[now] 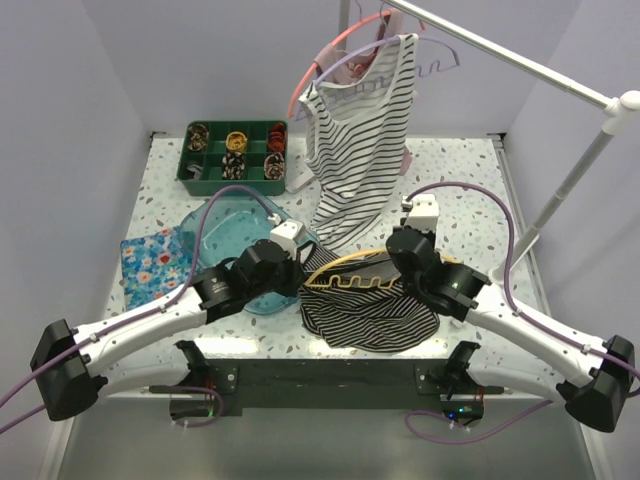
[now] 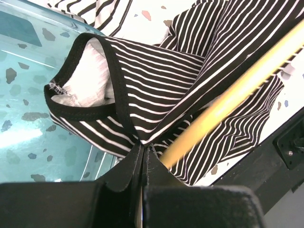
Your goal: Place the tank top on the hanger
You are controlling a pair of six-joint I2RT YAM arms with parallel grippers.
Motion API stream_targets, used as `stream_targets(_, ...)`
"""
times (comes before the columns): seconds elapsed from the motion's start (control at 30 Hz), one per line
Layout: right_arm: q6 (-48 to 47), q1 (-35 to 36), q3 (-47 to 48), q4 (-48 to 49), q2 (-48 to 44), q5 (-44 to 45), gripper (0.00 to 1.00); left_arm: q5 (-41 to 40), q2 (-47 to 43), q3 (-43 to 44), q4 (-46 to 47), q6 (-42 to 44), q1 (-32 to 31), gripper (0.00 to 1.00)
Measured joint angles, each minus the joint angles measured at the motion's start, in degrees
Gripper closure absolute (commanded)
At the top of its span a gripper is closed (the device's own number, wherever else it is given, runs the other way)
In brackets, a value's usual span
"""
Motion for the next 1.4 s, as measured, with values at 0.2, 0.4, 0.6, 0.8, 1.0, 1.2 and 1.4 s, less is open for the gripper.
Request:
stream_targets(0.2, 0.15, 0.00, 1.11, 0.11, 1.14, 3.39, 1.00, -0.04, -2.80, 0.00, -2.38, -0.02, 0.00, 1.00)
stream_targets(0.4, -0.07, 0.00, 3.65, 0.52, 1.79, 4.39, 1.00, -0.02, -3.23, 0.11, -3.89, -0.02, 0.00, 1.00)
stream_targets(0.6, -0.31, 0.00, 4.96, 2.29, 1.60, 4.48, 1.00, -0.02, -4.31, 0.24, -4.85, 0.00, 0.00, 1.00)
stream_targets(0.8, -0.24, 0.00, 5.01, 3.89, 0.13, 4.35, 1.00, 0.04, -4.76, 1.57, -5.46, 0.11, 0.00, 1.00)
stream_targets(1.0, -0.17, 0.00, 5.95, 4.02, 0.07, 4.31, 1.00, 0.70, -4.11, 1.57, -5.40, 0.11, 0.00, 1.00)
stream_targets(1.2, 0.00, 0.00, 7.19, 4.09, 0.09, 4.31, 1.00, 1.14, -3.10, 1.57, -5.29, 0.11, 0.00, 1.00)
stream_targets(1.4, -0.04, -0.04, 7.93, 4.98, 0.35, 4.33, 1.00, 1.75, -2.93, 1.55, -5.20, 0.35, 0.00, 1.00)
